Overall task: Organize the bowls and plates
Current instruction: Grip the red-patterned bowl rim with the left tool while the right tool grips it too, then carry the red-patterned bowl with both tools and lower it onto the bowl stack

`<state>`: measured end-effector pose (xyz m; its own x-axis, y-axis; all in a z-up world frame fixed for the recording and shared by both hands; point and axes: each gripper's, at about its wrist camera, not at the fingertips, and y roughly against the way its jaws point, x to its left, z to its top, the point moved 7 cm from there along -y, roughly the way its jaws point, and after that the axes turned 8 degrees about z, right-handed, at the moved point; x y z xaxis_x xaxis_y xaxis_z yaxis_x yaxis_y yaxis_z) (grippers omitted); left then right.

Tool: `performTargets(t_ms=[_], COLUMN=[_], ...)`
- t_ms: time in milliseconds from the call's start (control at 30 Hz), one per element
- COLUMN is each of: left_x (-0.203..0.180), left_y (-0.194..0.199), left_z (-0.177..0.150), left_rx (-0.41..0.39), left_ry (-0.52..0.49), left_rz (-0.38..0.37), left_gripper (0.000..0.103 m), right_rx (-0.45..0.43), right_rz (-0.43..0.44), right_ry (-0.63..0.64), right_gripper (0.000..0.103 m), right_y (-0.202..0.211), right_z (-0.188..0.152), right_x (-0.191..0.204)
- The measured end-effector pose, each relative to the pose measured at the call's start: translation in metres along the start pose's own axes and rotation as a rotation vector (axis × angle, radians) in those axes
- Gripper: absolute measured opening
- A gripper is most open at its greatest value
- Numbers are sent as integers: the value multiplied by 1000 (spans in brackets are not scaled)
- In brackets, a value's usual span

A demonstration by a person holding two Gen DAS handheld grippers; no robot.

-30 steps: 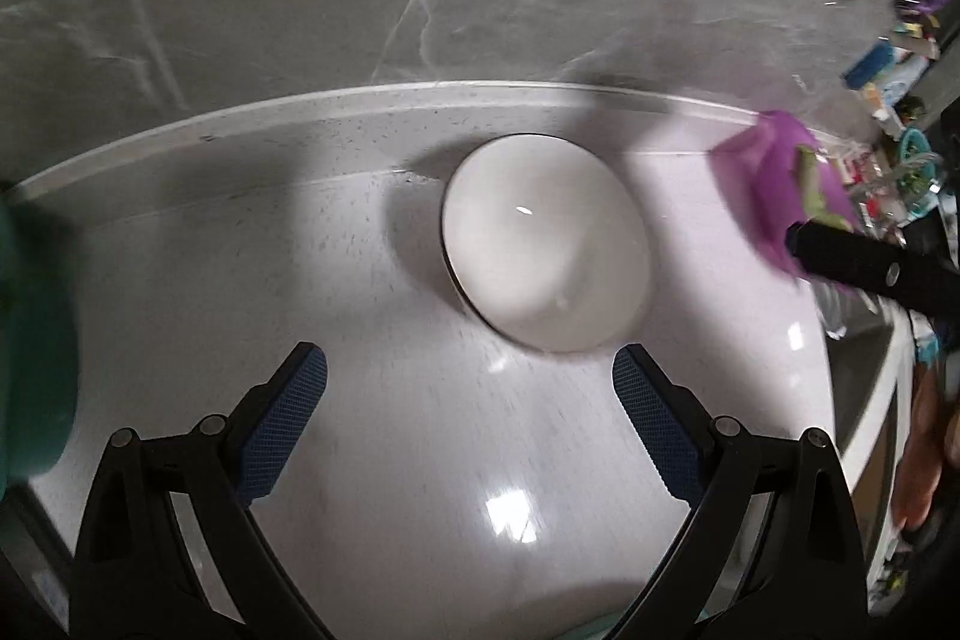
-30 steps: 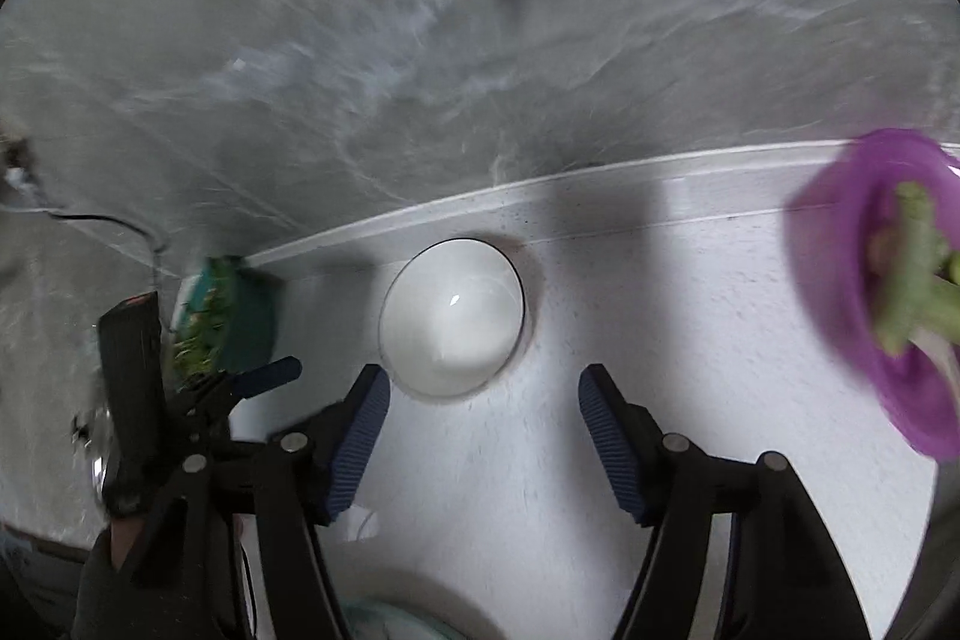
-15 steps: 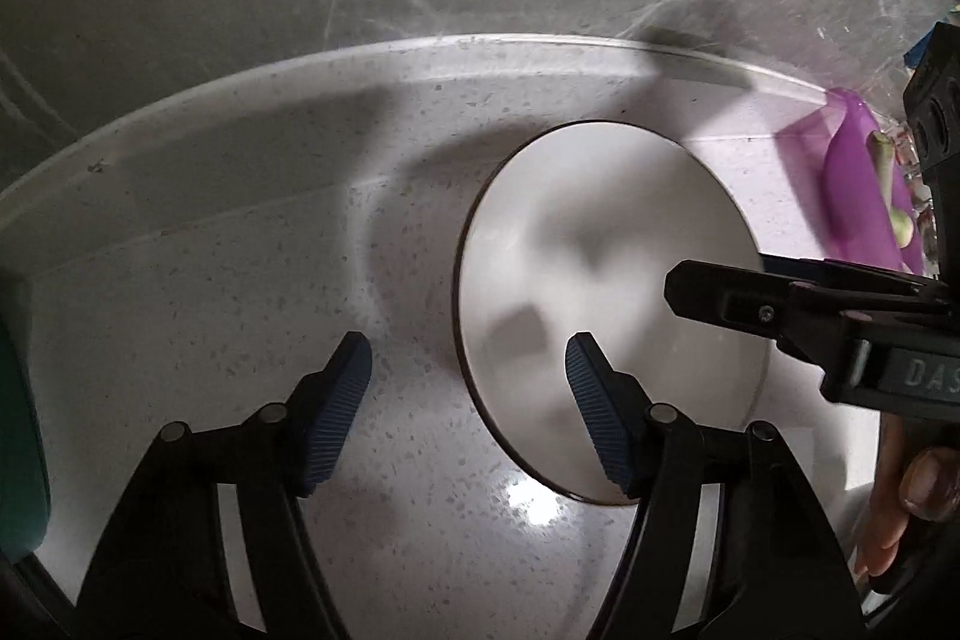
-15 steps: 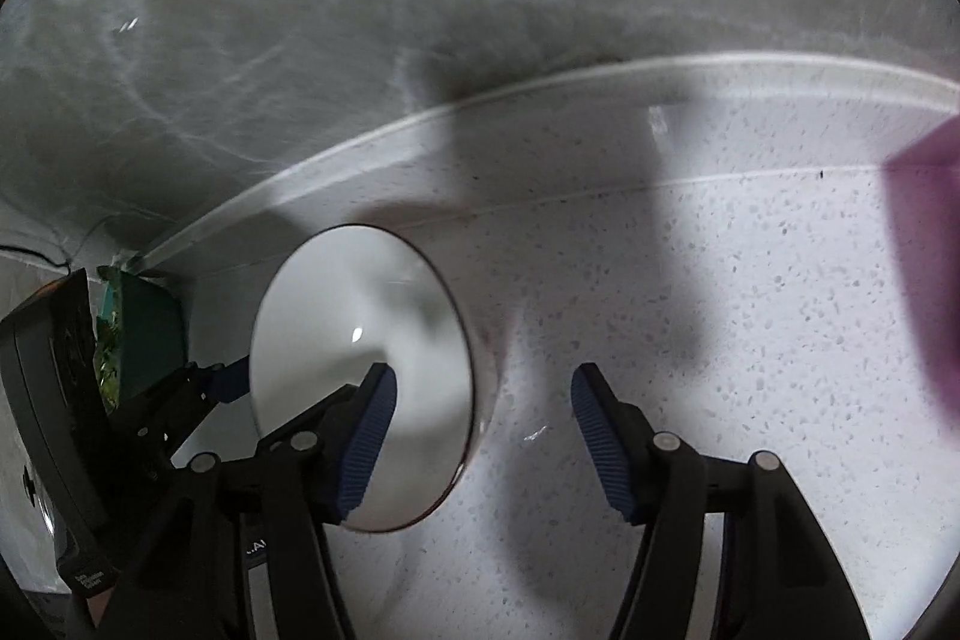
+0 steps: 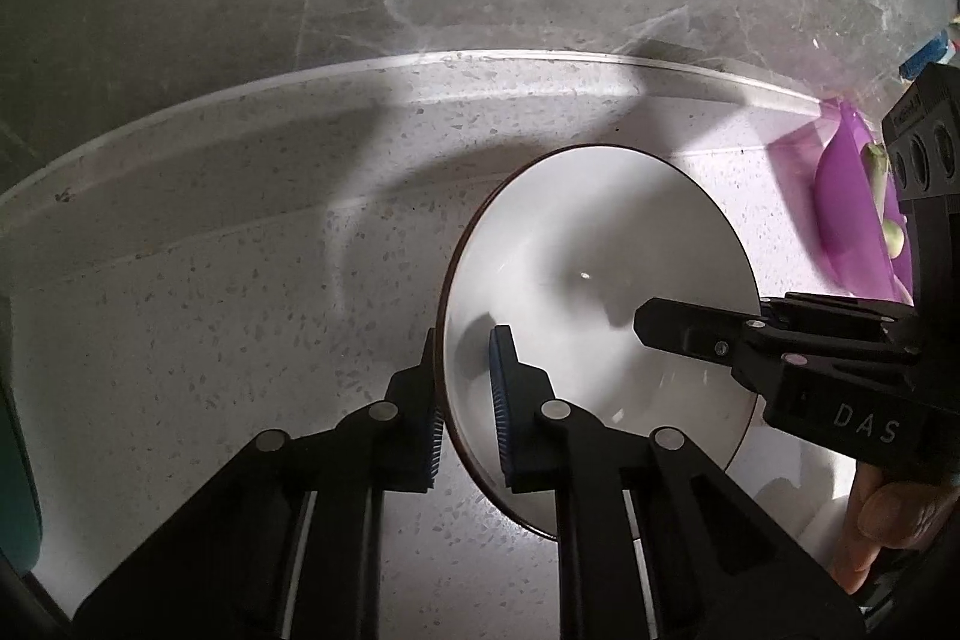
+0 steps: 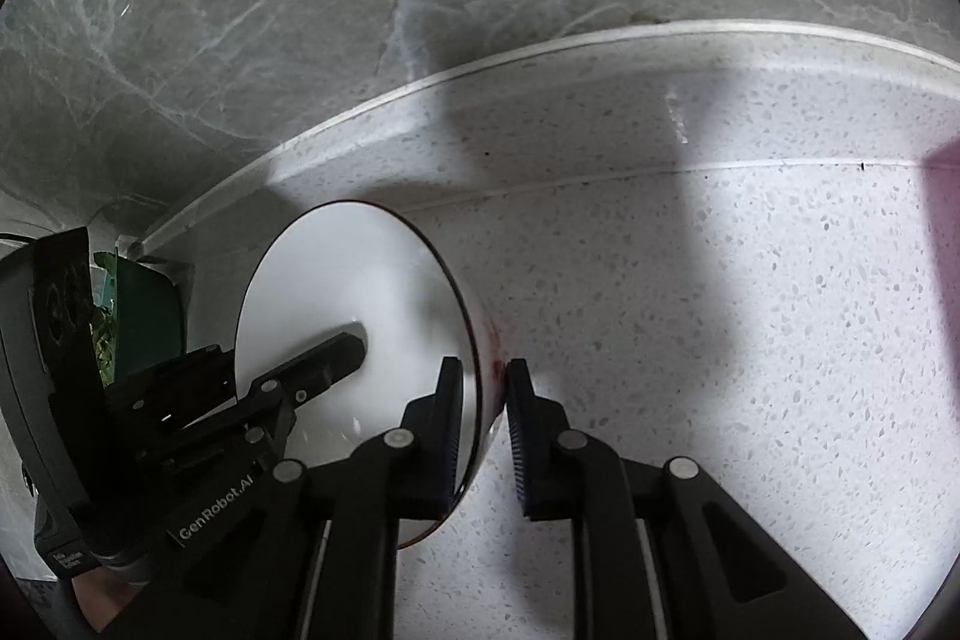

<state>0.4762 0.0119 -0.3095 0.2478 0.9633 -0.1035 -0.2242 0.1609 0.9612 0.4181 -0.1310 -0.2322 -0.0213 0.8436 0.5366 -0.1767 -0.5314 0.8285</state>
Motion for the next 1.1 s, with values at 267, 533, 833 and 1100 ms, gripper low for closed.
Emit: performTargets(t_ms=[267,533,833,1100], left_x=[-20,-76,-186,-285], left_y=[25,80,140,149], left_z=[-8,-29,-91,-176], left_rx=[-19,-69,-101,-23], left_ry=[-12,-82,-210,-325], left_rz=[-2,-30,-92,-159], left_gripper=[12,12,13,14], right_rx=[-33,-104,-184,-201], right_rz=[5,8,-27,-57], right_ry=[5,16,9,-42], right_gripper=[16,15,16,18], right_y=[29,95,190,244], right_z=[-9,-38,-116,-204], right_x=[1,1,-19,-69])
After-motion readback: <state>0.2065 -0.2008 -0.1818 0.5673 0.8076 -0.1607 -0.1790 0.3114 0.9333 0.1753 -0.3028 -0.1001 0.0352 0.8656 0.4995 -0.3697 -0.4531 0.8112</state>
